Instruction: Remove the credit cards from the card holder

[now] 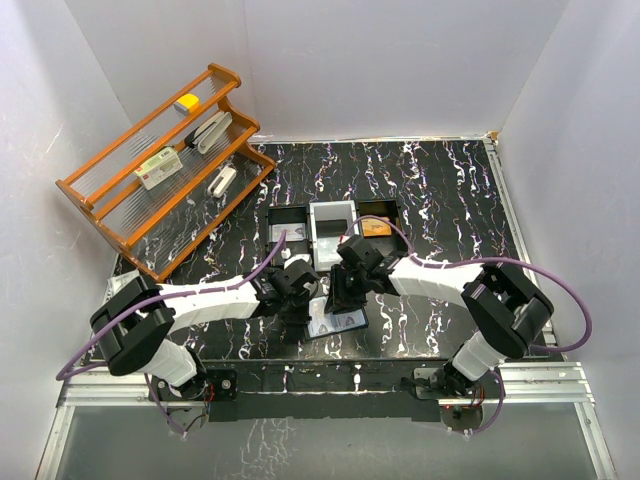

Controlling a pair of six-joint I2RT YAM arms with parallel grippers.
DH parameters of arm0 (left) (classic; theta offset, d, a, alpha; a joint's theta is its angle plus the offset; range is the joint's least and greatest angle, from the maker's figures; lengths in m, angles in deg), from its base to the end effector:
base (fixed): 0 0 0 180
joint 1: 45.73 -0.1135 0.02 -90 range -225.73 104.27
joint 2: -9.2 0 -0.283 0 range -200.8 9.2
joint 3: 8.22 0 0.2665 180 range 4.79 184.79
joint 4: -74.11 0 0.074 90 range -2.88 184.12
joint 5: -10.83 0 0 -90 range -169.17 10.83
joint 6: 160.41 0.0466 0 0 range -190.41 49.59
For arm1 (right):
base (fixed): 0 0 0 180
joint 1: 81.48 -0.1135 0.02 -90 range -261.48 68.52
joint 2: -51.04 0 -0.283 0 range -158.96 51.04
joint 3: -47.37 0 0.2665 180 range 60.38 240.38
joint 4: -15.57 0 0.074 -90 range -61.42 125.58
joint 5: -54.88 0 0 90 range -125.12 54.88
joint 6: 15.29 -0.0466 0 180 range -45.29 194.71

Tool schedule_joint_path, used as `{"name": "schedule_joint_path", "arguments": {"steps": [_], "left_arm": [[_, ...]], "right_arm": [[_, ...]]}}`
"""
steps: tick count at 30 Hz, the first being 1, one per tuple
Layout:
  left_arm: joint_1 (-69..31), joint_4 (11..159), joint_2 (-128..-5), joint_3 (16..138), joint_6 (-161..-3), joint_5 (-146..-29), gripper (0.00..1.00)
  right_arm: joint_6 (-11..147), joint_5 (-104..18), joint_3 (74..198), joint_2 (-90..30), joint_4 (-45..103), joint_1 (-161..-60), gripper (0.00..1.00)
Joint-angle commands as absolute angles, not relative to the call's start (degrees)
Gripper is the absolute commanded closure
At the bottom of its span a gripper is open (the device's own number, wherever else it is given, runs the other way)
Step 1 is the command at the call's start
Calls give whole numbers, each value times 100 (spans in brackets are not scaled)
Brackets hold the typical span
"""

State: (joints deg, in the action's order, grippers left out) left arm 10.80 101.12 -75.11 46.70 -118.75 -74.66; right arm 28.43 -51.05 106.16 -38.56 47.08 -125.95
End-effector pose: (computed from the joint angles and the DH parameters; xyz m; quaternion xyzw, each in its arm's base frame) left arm 0.1634 -0.2406 0.1640 0.0570 0.9549 -0.2060 0.2059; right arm 0.2066 0.2208 0.1548 -0.0180 0.9620 0.2631 0.0707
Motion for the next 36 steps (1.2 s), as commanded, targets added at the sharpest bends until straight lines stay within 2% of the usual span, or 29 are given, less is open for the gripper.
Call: {"name": "schedule_joint_path", "arguments": {"steps": [1,16,22,26,32,36], "left_arm": [[1083,10321,-7736,4615,-11800,-7420,94],[1078,9806,-7860,4104,-12103,-7535,96],[1079,9916,-7855,4127,-12095,-7459,97],[1078,9988,-7865,4179,-12074,-7426,98],[1079,10109,-7939,4278,-11958,-7391,100],[1083,10191,-8019,4373,-11857,-7375,100]], "right_arm": [[3117,-4481,10724,-4036,5109,-12631,73],[3121,-5370,10582,-4336,4422,-12692,76],[2888,-6061,10303,-4170,3673,-12599,86],[2768,-6548,10094,-4081,3209,-12447,88],[2734,-7282,9683,-3864,2661,-11998,99],[2925,-7602,9585,-3817,2647,-11796,100]]}}
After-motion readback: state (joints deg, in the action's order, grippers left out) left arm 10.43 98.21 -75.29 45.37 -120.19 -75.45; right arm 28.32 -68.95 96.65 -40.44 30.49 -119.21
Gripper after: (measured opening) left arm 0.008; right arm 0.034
